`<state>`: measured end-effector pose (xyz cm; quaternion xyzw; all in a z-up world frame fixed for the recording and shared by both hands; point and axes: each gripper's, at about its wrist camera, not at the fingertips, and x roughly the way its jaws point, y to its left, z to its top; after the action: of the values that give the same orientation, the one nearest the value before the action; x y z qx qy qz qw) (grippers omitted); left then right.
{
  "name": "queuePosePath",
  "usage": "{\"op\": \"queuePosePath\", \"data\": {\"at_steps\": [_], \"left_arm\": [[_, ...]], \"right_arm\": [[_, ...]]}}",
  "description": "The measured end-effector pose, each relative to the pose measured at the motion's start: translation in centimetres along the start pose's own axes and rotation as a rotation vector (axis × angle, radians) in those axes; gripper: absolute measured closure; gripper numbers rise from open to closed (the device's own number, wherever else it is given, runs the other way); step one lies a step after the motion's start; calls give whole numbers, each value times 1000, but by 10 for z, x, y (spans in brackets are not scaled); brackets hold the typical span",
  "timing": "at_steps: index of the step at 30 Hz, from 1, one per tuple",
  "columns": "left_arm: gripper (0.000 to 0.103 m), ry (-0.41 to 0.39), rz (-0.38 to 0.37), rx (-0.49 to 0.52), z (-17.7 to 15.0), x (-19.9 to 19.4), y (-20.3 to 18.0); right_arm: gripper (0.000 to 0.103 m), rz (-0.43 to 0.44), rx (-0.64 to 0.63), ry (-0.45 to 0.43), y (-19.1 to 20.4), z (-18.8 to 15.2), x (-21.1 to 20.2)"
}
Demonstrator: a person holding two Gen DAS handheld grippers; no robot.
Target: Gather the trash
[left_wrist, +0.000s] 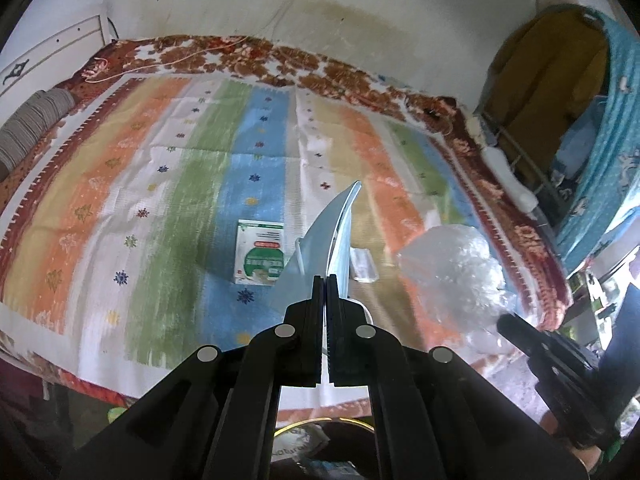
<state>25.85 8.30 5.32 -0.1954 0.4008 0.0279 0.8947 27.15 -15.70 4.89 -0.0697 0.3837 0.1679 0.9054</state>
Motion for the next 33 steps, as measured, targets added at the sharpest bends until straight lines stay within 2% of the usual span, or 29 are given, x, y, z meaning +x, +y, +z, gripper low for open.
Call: {"op": "queuePosePath", "data": {"at_steps": [9,20,25,33], "left_arm": [[103,-35,-52,24,-33,-34,-11],[103,-69,-99,38,-70,-64,-21],[103,-73,-122,65,-89,-73,-29],[103,-47,-101,66,-122,-79,-30]], "right_arm": [[101,28,25,-60,11,-22,-37],[101,-18,-41,-105,36,-59,-68],[101,-5,-40,-121,38,-69,-81],[101,9,-46,-100,45,-93,-91]]}}
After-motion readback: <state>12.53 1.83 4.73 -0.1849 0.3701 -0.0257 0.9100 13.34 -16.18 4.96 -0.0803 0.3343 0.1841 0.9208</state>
